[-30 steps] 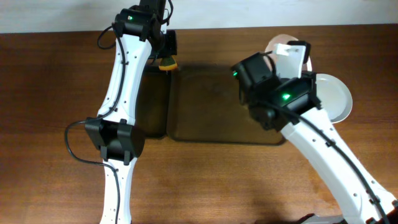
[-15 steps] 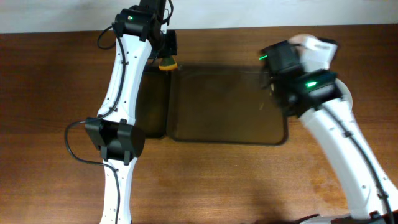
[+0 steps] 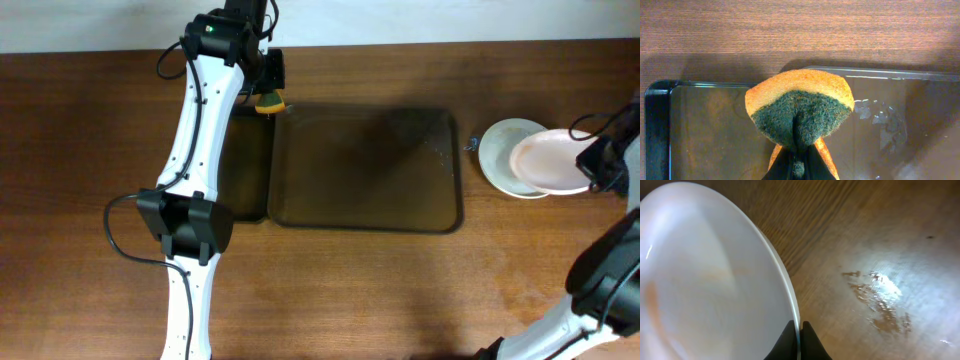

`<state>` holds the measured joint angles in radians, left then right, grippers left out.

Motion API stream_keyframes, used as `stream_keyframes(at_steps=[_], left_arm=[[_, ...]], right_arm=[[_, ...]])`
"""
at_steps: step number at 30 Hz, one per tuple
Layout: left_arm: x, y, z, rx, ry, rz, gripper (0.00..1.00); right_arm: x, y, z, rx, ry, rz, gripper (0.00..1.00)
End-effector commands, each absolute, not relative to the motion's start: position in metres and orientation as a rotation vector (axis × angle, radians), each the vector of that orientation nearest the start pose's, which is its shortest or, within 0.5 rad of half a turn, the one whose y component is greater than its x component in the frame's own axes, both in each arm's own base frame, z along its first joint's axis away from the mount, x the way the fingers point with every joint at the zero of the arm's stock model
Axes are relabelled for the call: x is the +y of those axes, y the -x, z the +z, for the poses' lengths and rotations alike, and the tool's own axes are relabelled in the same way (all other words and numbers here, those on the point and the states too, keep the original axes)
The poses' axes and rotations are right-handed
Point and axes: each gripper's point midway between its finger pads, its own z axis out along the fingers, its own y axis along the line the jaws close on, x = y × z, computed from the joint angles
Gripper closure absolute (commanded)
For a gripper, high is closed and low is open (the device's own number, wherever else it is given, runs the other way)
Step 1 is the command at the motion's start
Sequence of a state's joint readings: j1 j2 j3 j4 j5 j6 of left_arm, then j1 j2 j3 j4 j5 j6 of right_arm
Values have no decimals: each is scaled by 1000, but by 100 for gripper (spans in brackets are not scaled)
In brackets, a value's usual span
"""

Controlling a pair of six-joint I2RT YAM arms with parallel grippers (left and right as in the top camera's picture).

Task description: Clean dirty plates on tray and stack at the side

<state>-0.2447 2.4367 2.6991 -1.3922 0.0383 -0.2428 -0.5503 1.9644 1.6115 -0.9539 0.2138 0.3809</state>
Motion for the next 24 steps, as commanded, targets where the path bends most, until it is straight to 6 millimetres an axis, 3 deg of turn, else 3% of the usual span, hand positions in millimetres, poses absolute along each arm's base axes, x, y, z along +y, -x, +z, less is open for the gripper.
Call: stream_keyframes(at_steps=[1,4,6,9,12,14,16,18,22,23,24], left_arm=[[-140,-530,194,2689,-38,-209,100],[-135,-529,194,2696,-26,-187,100],[-121,-526,190,2725,4,-171,100],[-93,-514,183,2795,71,-136,100],[-40,-498,174,2869,177,90,100],[-16,-493,150,2948,118,175,100],[-11,-490,116,3031,-9,195,100],[-16,-489,74,3098,-107,158,100],[-31,-485,21,3134,-109,22,100],[-31,-482,12,3145,-110,23,92],[-30,-479,8,3156,-109,25,66]], right_arm=[[-242,-366,67,2659,-1231,-219,84],[-221,-378,69,2722,-1089,-145,74],[-205,-387,81,2742,-1017,-80,71],[-168,-400,115,2786,-867,41,70],[-127,-406,125,2851,-743,106,62],[-95,-413,124,2888,-636,117,56],[-75,-418,124,2902,-563,123,50],[-57,-422,125,2910,-501,129,47],[-45,-422,124,2923,-460,135,46],[-43,-421,124,2928,-455,135,46],[-42,-422,124,2928,-453,135,46]])
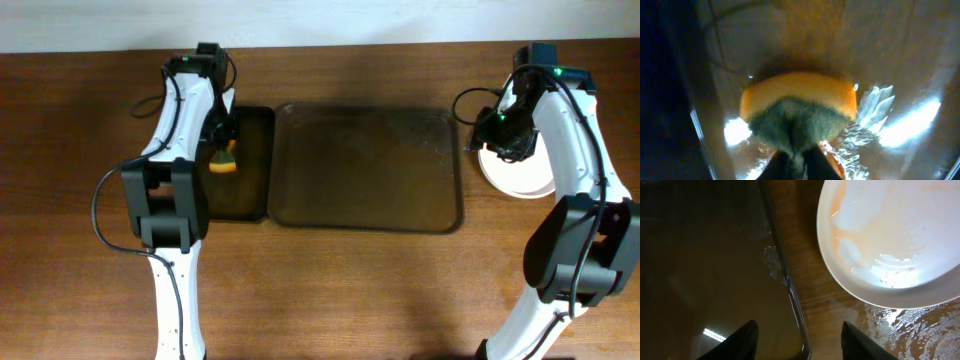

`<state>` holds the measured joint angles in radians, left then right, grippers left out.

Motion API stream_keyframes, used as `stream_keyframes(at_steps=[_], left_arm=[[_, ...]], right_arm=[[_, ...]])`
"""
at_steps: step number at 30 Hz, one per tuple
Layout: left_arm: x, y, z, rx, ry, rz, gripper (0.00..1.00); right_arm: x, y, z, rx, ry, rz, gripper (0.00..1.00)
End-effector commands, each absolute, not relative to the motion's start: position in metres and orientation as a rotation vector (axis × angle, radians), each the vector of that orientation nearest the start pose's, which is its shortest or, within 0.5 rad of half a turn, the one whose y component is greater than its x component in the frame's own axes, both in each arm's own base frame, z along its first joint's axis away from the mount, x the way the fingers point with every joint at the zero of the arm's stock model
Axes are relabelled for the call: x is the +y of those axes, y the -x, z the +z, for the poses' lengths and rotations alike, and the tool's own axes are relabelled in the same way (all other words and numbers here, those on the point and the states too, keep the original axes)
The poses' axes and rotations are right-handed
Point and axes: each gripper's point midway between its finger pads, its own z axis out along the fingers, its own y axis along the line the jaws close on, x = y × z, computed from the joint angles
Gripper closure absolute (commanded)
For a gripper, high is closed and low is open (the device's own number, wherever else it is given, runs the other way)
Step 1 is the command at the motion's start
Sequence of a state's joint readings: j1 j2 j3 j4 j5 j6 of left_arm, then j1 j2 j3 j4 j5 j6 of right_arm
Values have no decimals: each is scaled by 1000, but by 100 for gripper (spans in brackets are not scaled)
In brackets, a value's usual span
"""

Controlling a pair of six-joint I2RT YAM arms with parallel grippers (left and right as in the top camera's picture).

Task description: Clean dirty plates on tray and stack at the side

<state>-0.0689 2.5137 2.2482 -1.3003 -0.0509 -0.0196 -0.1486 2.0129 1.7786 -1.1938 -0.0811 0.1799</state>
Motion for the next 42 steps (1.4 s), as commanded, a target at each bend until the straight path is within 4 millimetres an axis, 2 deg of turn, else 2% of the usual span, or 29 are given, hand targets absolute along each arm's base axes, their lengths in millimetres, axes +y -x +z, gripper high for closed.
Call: stream_keyframes(at_steps=[1,2,3,5,8,10,11,12,13,15,16,17,20,23,25,28,31,33,35,38,40,42], left_arm=[[-30,-479,8,3156,-100,24,56],[-30,-481,9,3150,-89,24,45],[-30,-483,14,3140,-89,23,42],[-29,-488,36,3120,-88,29,39],[-31,-501,136,2970,-82,18,38],[-30,-501,185,2864,-78,14,38],[-28,-507,209,2776,-83,31,0],[-21,-510,230,2703,-70,80,0],[-20,-513,252,2628,-60,87,0],[-20,-513,261,2598,-57,84,0],[-20,-513,260,2601,-58,84,0],[-20,-513,259,2605,-59,84,0],[-20,-513,259,2605,-59,85,0],[-20,-513,259,2605,-59,85,0],[-20,-513,259,2605,-59,85,0],[-20,-513,259,2605,-59,85,0],[-20,-513,259,2605,-59,85,0],[-20,-513,259,2605,-59,85,0],[-20,-513,259,2605,-59,85,0],[-20,-513,259,2605,-59,85,0],[-20,-513,259,2605,-59,85,0],[-20,-513,259,2605,-59,85,0]], right_arm=[[-42,-421,124,2928,-453,135,46],[-42,-421,126,2928,-453,135,45],[-42,-421,128,2928,-453,135,45],[-39,-423,143,2916,-425,161,44],[-40,-427,197,2836,-402,157,42],[-39,-421,228,2789,-392,155,42],[-38,-416,246,2760,-385,154,41],[-37,-410,261,2736,-379,153,36],[-34,-398,285,2691,-363,152,28],[-29,-381,312,2634,-343,152,22],[-27,-365,334,2580,-330,152,18],[-25,-353,347,2551,-323,152,2],[-15,-297,384,2478,-302,170,2],[-12,-276,404,2402,-286,168,2],[-11,-267,406,2404,-286,169,2],[-11,-255,396,2463,-303,165,2],[-18,-269,398,2423,-274,112,2],[-14,-284,406,2294,-84,57,2],[-11,-286,400,2185,-11,27,2],[-10,-273,361,2023,21,-3,2],[-7,-259,328,1919,29,-8,2],[-6,-246,286,1809,34,-19,2]])
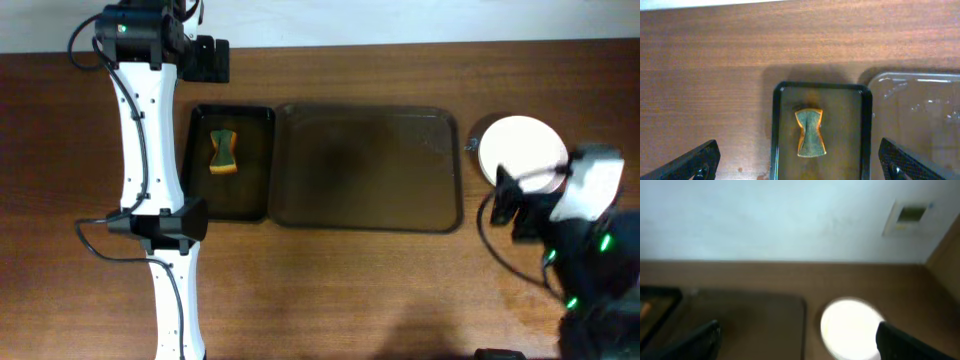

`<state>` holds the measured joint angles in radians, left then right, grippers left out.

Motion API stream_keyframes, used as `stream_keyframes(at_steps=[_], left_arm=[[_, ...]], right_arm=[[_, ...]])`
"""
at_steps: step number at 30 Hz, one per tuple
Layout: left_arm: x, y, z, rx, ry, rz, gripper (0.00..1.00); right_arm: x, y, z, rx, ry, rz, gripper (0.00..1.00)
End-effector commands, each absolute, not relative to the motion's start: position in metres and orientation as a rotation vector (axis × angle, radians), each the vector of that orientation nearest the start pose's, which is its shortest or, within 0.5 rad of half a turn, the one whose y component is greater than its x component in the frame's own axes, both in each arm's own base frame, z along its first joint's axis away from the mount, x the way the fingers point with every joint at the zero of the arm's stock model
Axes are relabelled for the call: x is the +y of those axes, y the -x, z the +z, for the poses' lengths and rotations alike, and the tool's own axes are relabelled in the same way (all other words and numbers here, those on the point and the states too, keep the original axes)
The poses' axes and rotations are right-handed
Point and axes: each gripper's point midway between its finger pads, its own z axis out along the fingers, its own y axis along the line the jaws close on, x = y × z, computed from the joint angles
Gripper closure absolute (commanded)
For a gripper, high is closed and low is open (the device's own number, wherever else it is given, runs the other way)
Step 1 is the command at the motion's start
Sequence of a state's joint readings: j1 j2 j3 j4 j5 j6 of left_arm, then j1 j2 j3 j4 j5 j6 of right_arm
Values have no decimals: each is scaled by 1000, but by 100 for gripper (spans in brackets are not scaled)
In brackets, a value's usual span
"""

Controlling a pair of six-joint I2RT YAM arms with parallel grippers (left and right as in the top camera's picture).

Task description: Clean dirty plates on tray and stack at the side

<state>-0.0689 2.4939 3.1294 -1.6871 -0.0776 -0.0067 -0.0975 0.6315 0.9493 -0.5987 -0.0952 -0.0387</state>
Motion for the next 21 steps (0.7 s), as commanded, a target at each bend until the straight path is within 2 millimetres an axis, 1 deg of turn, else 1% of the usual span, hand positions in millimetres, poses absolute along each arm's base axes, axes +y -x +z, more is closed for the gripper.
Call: stream_keyframes(at_steps=[1,3,6,8,9,10,12,14,21], left_arm=[[-20,-513,259,2605,-59,85,0],[-20,-513,259,2605,-59,85,0],[-20,-513,259,2605,-59,85,0],[-20,-513,259,2605,-59,85,0],[-20,-513,259,2605,-59,85,0],[-20,-513,259,2605,-59,85,0],[-20,-513,259,2606,-60,85,0],[-20,-513,259,2606,-59,85,0],[-20,-513,259,2605,-59,85,0]], right_arm=[[-6,-243,273,1770,36,-23,2],[-5,-241,242,1696,35,-20,2],[1,-242,203,1594,60,-7,2],[3,-244,195,1550,69,-3,2],[4,-246,187,1531,74,0,2],[5,-246,183,1537,76,2,2],[3,-246,174,1571,68,-2,2],[3,-246,158,1640,65,2,2],[3,-246,157,1642,66,3,2]])
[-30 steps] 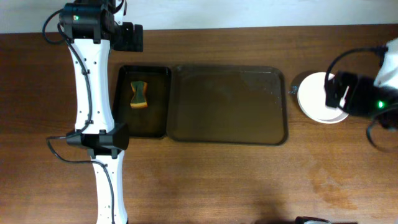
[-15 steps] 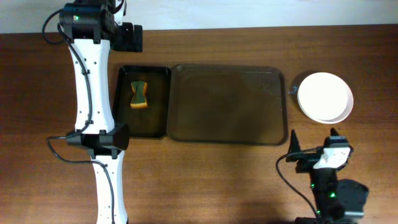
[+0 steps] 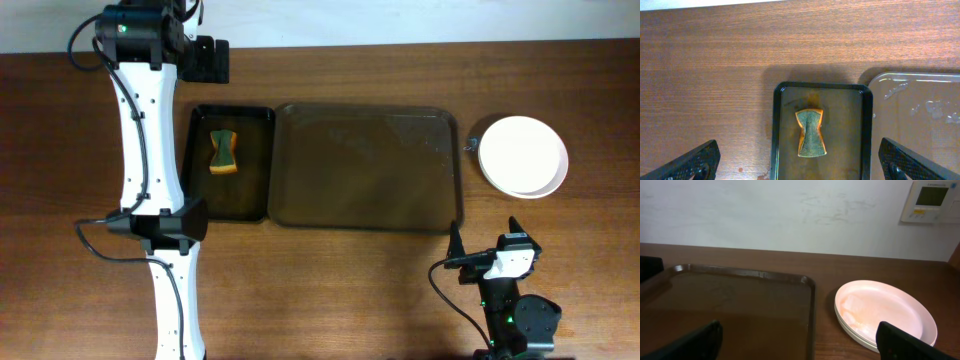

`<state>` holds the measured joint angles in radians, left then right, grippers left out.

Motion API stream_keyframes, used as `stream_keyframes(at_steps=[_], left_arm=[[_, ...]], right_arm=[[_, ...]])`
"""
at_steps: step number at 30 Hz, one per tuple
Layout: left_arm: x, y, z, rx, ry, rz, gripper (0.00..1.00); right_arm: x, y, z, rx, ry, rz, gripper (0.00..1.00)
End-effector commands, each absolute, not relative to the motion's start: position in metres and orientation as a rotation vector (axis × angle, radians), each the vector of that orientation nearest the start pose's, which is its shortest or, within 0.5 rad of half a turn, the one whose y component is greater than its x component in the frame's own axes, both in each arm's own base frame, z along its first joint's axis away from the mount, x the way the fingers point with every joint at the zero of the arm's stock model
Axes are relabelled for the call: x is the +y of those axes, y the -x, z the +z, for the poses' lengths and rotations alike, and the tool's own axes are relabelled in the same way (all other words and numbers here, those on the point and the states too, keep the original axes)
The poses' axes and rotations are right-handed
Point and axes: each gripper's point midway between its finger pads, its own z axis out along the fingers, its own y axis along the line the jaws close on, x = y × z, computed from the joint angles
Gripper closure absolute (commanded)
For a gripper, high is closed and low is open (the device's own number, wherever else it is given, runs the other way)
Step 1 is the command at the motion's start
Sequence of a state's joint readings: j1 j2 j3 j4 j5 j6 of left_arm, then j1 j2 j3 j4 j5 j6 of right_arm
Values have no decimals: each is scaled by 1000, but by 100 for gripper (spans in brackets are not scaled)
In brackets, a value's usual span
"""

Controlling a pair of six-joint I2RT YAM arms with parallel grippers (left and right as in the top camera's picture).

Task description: Clean dirty plates on tray and stack at the side

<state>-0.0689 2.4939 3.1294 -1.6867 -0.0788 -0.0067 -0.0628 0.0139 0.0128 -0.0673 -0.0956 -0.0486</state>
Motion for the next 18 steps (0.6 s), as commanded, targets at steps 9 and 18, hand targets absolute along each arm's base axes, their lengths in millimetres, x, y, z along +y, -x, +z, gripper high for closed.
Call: stream_keyframes(at_steps=[9,18], left_arm=[[-20,-513,259,2606,-59,85,0],[-20,-512,264,2591,-58,87,0]], right_arm=[[3,-246,157,1642,66,3,2],[3,-246,157,1642,66,3,2]])
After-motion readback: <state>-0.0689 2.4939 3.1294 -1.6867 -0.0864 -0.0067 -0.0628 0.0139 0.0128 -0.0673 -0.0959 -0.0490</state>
